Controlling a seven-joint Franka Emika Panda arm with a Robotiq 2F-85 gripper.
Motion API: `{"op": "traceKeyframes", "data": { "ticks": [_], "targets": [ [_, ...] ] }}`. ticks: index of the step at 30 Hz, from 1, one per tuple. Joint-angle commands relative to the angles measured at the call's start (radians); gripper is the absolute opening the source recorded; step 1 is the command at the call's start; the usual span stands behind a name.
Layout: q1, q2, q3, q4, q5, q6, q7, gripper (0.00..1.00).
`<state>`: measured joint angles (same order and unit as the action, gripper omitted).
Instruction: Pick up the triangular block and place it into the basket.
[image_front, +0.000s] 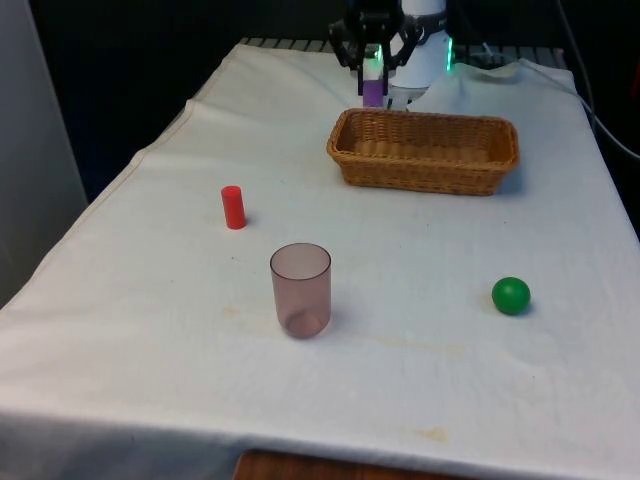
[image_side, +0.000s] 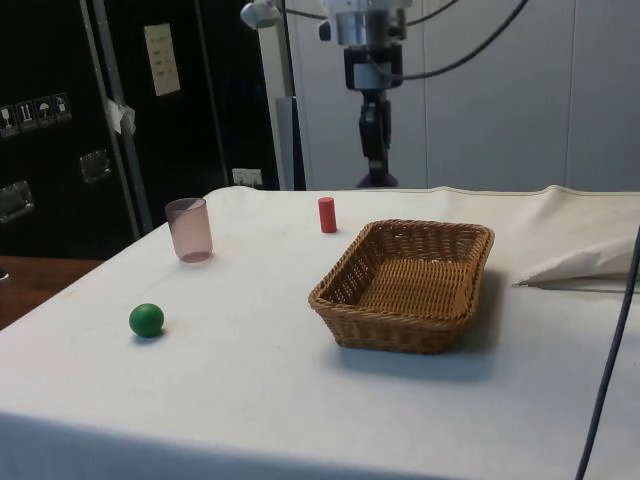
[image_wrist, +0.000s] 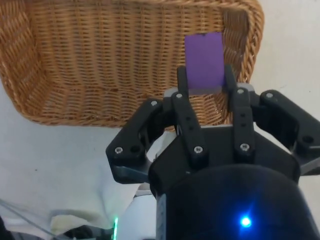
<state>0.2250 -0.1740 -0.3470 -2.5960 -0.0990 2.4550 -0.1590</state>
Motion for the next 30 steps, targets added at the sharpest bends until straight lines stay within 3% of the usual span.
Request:
{"op": "traceKeyframes", "data": {
  "ticks": [1, 4, 5, 7, 13, 14, 15, 20, 21, 29, 30],
  "targets": [
    [-0.005, -0.008, 0.010, -0.027, -0.030, 0.032, 0.029, 0.33],
    [-0.005, -0.009, 0.019, -0.060, -0.040, 0.064, 0.046, 0.33],
    [0.000, -0.006, 0.011, -0.047, -0.014, 0.045, 0.020, 0.33],
    [-0.005, -0.010, 0.029, -0.091, -0.051, 0.095, 0.066, 0.33],
    [-0.004, 0.000, 0.052, -0.145, -0.062, 0.158, 0.099, 0.33],
    [0.000, -0.008, 0.044, -0.142, -0.042, 0.140, 0.076, 0.33],
    [-0.002, 0.006, 0.056, -0.151, -0.062, 0.170, 0.106, 0.33],
    [0.003, 0.064, 0.090, -0.172, -0.054, 0.245, 0.140, 0.33],
    [0.003, 0.058, 0.088, -0.170, -0.043, 0.229, 0.127, 0.33],
    [0.007, 0.152, 0.113, -0.180, -0.047, 0.342, 0.166, 0.33],
    [0.005, 0.150, 0.112, -0.177, -0.043, 0.329, 0.157, 0.33]
  ]
}}
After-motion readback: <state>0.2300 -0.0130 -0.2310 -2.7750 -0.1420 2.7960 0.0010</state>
